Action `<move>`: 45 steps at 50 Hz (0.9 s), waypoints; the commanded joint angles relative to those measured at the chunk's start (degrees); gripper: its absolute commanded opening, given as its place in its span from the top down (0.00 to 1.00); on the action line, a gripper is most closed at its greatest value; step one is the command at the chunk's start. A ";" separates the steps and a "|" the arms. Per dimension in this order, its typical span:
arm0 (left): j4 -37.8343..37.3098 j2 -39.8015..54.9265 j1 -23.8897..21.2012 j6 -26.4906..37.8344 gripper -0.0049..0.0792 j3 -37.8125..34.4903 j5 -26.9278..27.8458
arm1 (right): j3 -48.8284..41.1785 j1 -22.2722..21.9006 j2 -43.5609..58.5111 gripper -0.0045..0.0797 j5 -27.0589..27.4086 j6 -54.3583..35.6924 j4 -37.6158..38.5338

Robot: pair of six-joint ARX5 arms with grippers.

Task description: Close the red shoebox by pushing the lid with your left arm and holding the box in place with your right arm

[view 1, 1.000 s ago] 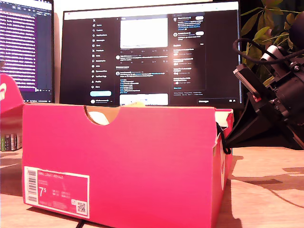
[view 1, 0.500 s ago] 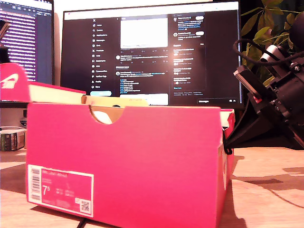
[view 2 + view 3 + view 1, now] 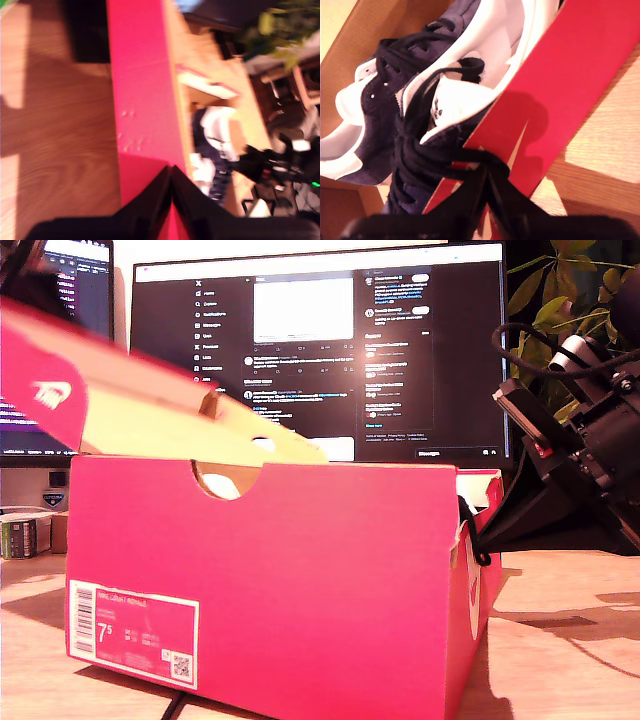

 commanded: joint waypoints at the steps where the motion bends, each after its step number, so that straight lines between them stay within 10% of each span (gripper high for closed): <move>1: -1.36 0.26 -4.44 0.22 0.96 -0.70 0.63 | 0.63 1.22 0.68 0.96 -0.50 -0.39 0.83; 32: -1.42 -0.22 -18.82 -3.08 0.96 -0.11 2.10 | 0.63 1.51 0.68 0.96 -0.55 -0.59 2.32; 45: -1.38 -0.22 -26.84 -3.15 0.96 -0.11 2.12 | 2.67 -6.08 -0.20 0.96 -2.38 -4.17 -2.62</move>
